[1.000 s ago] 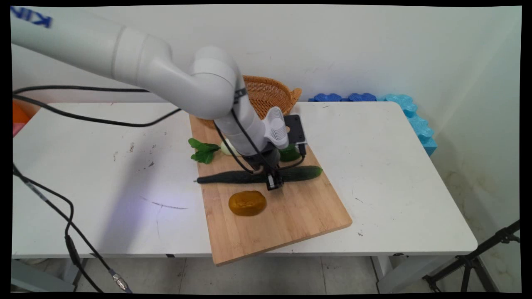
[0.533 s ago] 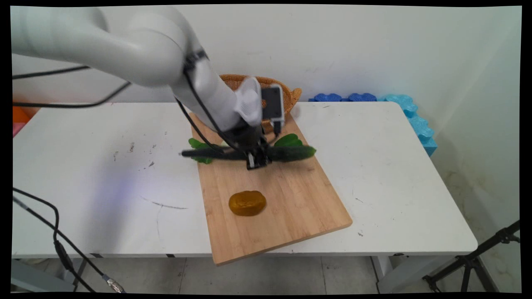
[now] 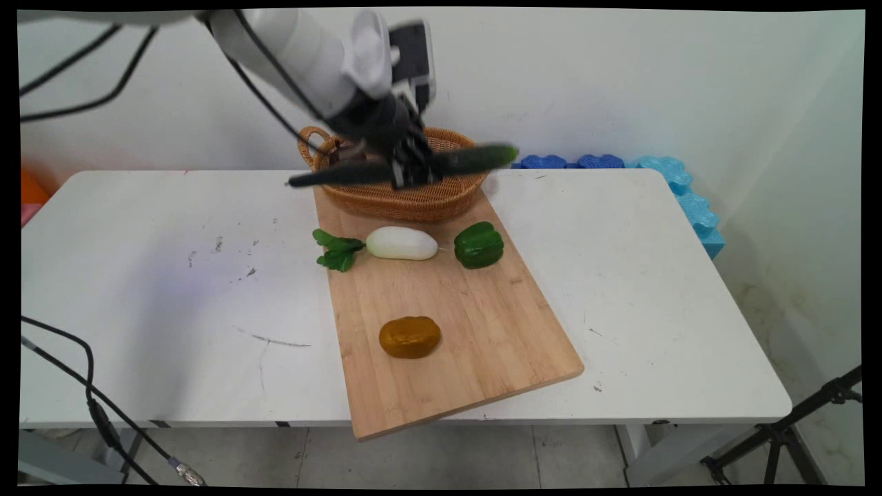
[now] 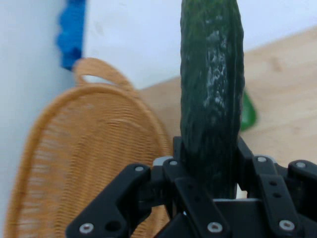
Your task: Place the picked object in the vegetable basket
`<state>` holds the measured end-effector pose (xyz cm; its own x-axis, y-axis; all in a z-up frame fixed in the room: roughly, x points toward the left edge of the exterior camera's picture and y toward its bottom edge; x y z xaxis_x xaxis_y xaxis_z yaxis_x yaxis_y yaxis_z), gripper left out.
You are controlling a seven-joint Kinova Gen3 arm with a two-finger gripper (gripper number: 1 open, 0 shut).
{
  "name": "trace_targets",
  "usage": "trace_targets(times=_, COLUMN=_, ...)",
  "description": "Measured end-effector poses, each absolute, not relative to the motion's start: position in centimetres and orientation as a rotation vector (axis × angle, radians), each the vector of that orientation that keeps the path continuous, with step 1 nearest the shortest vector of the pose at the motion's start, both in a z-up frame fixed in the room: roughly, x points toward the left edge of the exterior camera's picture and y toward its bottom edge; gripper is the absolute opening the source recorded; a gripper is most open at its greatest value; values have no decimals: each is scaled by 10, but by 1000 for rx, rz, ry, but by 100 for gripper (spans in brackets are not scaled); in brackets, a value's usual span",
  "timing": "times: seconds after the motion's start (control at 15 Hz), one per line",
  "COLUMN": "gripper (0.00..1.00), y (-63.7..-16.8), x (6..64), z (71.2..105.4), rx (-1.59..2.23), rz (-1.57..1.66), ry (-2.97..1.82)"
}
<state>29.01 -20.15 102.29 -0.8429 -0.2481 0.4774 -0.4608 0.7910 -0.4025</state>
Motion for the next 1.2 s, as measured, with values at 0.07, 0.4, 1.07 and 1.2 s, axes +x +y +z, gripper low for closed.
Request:
trace_targets(times=0.07, gripper=0, y=-209, x=295, z=1031, rx=558, rz=749, ry=-2553)
trace_targets(times=0.4, gripper=0, y=-264, x=307, z=1054, rx=710, rz=819, ry=-2419)
trace_targets(times=1.07, gripper=0, y=-376, x=310, z=1009, rx=897, rz=764, ry=-2341)
trace_targets(times=1.2, gripper=0, y=-393, x=313, z=994, rx=902, rz=757, ry=-2354)
